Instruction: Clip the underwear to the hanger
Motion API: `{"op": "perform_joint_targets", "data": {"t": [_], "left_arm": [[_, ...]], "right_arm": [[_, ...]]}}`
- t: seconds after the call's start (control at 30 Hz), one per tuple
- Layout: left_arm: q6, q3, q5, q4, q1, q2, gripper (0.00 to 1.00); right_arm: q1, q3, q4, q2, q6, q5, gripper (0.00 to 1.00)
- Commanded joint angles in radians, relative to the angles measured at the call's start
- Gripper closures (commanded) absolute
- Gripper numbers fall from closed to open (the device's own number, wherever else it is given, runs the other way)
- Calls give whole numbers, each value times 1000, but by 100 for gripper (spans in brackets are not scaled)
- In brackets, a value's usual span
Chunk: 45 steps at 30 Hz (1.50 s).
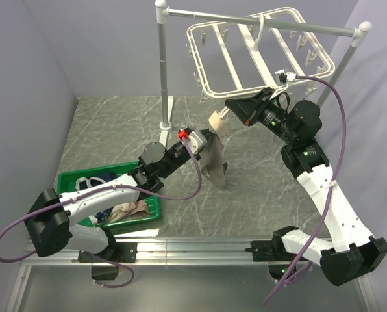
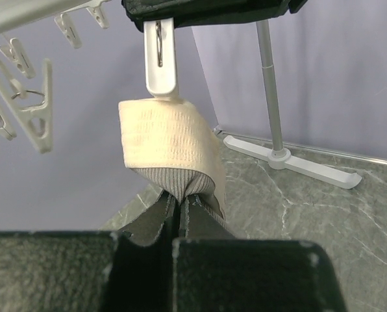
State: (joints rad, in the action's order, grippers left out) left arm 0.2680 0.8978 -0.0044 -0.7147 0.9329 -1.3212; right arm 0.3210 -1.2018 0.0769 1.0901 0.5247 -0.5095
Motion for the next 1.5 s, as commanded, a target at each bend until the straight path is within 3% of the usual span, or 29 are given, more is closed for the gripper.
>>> {"op": "perform_joint_targets", "data": {"t": [0.0,1.37,1.47], "left_arm": [[5,21,12,-68,3,-4,100],[8,127,30,-95,4,-65,100],[11,133,29,-95,4,-73,100]], "right_arm": [[-3,-10,20,1,35,-32,100],[-7,1,11,14,29,-61,100],[-7,-1,8,14,29,-63,95]]}}
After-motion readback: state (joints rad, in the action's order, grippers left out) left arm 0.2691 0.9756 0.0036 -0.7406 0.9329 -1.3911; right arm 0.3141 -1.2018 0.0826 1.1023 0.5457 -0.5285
